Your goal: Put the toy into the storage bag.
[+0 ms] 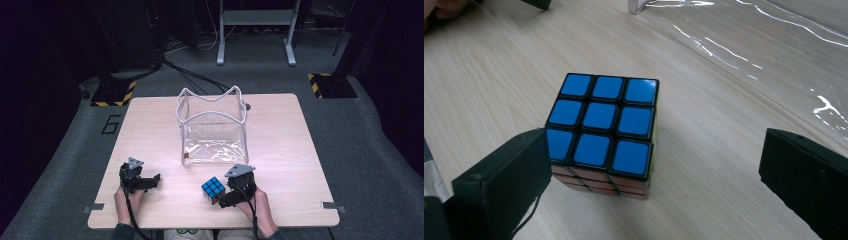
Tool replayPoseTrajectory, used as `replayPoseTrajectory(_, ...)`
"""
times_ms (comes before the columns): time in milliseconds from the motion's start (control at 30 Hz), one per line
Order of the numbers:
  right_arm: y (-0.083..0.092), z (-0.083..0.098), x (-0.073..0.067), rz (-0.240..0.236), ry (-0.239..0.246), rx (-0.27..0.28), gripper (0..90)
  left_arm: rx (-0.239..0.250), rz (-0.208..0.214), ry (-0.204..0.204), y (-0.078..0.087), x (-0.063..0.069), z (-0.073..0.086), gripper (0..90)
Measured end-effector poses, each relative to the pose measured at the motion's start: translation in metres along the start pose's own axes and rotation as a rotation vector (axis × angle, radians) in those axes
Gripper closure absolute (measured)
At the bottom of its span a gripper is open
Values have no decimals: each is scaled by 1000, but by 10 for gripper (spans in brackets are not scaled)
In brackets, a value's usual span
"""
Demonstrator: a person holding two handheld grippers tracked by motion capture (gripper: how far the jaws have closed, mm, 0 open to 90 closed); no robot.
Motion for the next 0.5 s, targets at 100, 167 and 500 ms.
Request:
replayPoseTrajectory(100,-4,0,-3,-4,6,-10,0,3,1,1,0,0,0,13)
replayPoseTrajectory(167,-6,-1,-5,-8,8,-13,0,3,1,1,0,0,0,13)
replayPoseTrajectory(500,-15,-3,-15,-26,25,-40,0,2,1,0,0,0,0,14)
Point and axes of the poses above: each handheld gripper's, and its own axes: y roughly backward along the jaws, z roughly out of its underside, x roughly to its right, the point moved 6 cm from there along -y, roughly forward along the jaws, and after that the axes turned 10 degrees about -z, right-handed, at the moved point
